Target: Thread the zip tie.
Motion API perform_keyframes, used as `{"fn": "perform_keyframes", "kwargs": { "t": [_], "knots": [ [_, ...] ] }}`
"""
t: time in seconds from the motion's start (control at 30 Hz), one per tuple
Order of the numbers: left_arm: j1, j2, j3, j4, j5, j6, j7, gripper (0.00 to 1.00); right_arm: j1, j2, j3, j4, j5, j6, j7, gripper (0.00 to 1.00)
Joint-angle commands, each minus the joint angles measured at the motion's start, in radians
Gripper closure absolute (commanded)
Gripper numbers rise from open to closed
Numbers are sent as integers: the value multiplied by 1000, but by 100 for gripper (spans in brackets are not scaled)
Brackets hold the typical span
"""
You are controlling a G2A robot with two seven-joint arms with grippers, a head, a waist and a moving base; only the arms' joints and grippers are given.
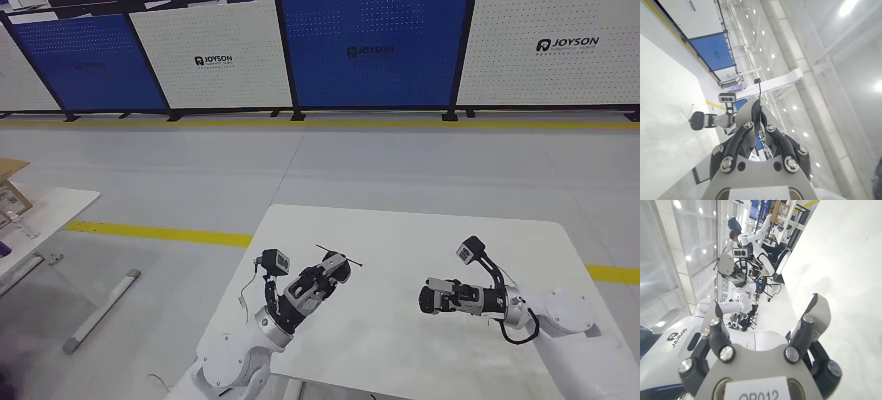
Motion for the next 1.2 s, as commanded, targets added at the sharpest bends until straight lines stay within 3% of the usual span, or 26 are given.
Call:
{"fn": "perform_keyframes", "kwargs": {
  "t": [0.0,0.27,0.37,0.43,0.63,0.73,0.87,1.17],
  "knots": [
    [0,0,1,2,2,1,1,100,0,0,0,0,0,0,0,0],
    [0,0,1,2,2,1,1,100,0,0,0,0,0,0,0,0],
    [-11,0,7,12,73,36,26,100,0,0,0,0,0,0,0,0],
    [-19,-2,25,21,157,41,76,100,0,0,0,0,0,0,0,0],
    [-70,-2,100,101,382,176,53,100,0,0,0,0,0,0,0,0],
    [-88,-4,119,139,392,218,39,100,0,0,0,0,0,0,0,0],
    [-121,-3,151,190,473,277,6,100,0,0,0,0,0,0,0,0],
    [-126,-4,159,200,482,275,18,100,0,0,0,0,0,0,0,0]
  ]
}}
